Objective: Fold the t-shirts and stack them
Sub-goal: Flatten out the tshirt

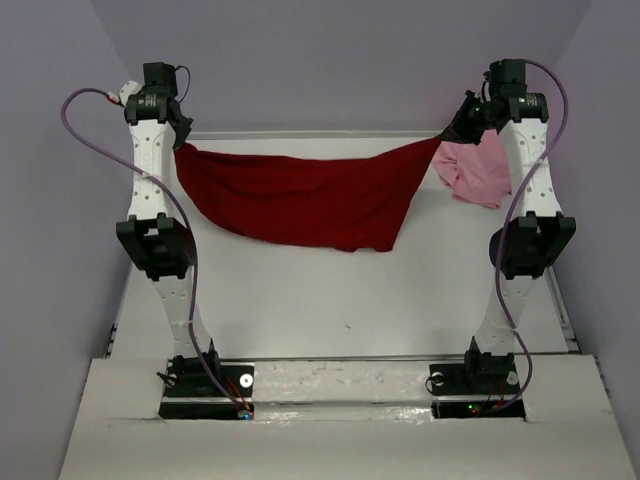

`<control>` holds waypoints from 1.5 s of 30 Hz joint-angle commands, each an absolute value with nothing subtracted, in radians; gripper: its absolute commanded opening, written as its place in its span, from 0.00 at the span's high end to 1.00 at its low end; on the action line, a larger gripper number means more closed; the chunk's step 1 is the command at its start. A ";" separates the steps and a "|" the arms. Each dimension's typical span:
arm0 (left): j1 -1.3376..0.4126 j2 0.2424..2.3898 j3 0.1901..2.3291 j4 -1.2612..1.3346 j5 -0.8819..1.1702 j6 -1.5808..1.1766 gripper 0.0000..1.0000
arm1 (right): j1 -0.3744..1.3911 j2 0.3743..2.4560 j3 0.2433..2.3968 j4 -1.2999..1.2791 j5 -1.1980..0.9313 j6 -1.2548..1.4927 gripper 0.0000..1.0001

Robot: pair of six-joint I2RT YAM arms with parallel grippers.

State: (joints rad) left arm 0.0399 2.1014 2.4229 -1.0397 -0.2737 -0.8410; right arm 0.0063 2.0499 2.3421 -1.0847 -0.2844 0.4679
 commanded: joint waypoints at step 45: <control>-0.242 1.199 1.613 -1.002 -0.503 -1.052 1.00 | 0.071 0.945 1.436 -0.944 -0.077 0.526 1.00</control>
State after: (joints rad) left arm -0.2474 1.2102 1.6653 -1.0657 -0.4412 -1.0618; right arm 0.0719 0.9630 1.4876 -1.1053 -0.2150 0.5220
